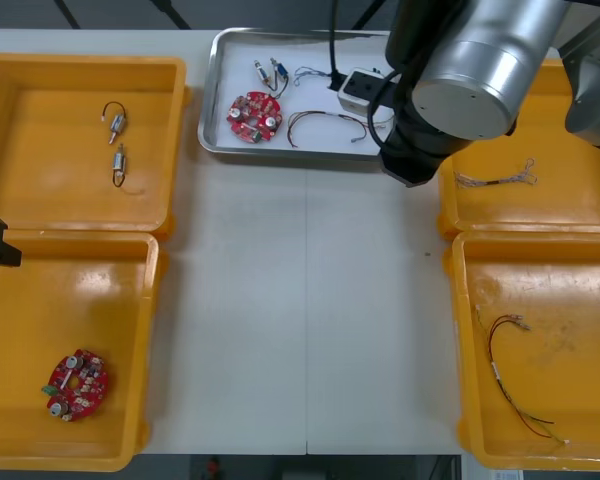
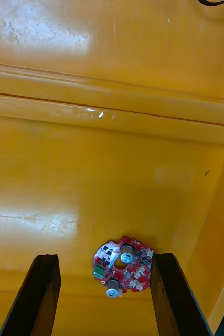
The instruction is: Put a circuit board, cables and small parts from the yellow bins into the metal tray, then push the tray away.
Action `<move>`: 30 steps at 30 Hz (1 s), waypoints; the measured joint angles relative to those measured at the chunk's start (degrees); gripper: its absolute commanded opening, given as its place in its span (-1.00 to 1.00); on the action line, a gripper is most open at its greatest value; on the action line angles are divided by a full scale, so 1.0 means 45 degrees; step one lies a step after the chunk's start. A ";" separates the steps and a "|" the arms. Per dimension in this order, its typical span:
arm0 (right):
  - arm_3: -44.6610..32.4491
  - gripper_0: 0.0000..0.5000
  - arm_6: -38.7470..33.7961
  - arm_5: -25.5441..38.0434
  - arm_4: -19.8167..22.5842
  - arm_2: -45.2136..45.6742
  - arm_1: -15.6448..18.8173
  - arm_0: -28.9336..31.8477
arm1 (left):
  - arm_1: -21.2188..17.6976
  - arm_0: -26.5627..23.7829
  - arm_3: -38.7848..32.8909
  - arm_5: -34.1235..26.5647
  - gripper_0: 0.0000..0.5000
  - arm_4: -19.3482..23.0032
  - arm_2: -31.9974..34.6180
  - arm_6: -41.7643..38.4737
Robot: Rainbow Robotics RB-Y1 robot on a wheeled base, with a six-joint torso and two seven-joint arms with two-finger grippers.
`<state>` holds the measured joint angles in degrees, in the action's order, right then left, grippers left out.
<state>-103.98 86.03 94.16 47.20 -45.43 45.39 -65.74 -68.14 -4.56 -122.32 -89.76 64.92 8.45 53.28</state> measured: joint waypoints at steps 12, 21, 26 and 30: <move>-0.1292 1.00 -0.2161 0.0235 0.1585 0.2103 0.2242 0.2109 | -0.0002 0.0001 0.0003 0.0000 1.00 0.0000 0.0001 0.0000; -0.1411 1.00 -0.2165 0.1103 0.2661 0.4808 0.3218 0.3943 | -0.0002 0.0001 0.0004 0.0000 1.00 0.0001 0.0002 0.0001; -0.1456 1.00 -0.2200 0.1583 0.2758 0.6642 0.3408 0.5161 | -0.0003 0.0001 0.0005 0.0000 1.00 0.0001 0.0003 0.0001; -0.1462 1.00 -0.2239 0.1718 0.2899 0.8155 0.3460 0.6309 | -0.0003 0.0001 0.0005 0.0000 1.00 0.0001 0.0005 0.0001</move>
<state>-110.56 75.96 101.89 60.25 -8.73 60.96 -37.35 -68.15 -4.56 -122.29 -89.76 64.93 8.47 53.29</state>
